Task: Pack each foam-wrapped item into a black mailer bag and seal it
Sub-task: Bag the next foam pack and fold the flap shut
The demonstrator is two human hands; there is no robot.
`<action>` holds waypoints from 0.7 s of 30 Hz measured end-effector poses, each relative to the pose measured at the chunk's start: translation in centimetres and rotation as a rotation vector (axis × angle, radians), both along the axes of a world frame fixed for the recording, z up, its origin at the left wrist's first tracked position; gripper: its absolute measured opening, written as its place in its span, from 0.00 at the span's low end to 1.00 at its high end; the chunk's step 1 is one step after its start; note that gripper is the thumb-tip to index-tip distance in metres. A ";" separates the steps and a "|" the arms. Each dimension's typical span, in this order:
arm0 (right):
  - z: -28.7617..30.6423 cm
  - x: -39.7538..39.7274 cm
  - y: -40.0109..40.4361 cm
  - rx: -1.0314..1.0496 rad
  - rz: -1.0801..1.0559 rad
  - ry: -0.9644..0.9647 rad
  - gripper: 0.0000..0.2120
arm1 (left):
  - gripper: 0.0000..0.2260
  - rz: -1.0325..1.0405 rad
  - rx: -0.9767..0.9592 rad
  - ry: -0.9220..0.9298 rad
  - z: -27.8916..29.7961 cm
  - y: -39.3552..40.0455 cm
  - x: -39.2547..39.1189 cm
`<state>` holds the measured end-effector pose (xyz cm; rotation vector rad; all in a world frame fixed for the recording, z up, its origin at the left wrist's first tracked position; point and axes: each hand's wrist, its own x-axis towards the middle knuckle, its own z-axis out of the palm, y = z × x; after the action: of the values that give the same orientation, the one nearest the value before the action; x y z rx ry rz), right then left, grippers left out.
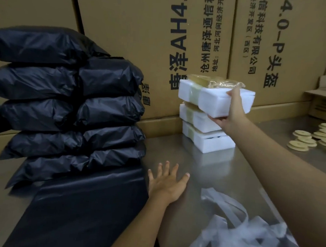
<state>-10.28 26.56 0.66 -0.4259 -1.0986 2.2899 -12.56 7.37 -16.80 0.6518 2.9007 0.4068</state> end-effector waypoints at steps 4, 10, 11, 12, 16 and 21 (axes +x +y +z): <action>-0.6 7.1 -2.2 0.038 0.057 0.073 0.21 | 0.30 0.020 0.178 -0.316 4.0 -1.0 1.0; -2.6 15.5 -8.3 0.029 0.198 0.100 0.17 | 0.24 0.188 0.921 -0.490 7.7 -5.4 8.2; -3.2 16.6 -9.6 0.026 0.225 0.100 0.18 | 0.22 0.199 1.067 -0.510 7.6 -6.5 9.9; -3.8 17.6 -10.8 0.019 0.250 0.101 0.19 | 0.20 0.199 1.206 -0.548 7.7 -7.7 11.6; -6.3 21.6 -16.3 -0.004 0.356 0.072 0.19 | 0.26 0.101 1.512 -0.566 8.5 -13.4 16.6; -9.2 24.8 -22.6 0.117 0.545 0.028 0.24 | 0.31 0.022 1.635 -0.436 9.9 -19.2 20.1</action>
<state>14.47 3.98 -8.52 -0.0445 -1.4639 2.6570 7.51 -11.86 -6.90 0.4770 1.5906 2.4896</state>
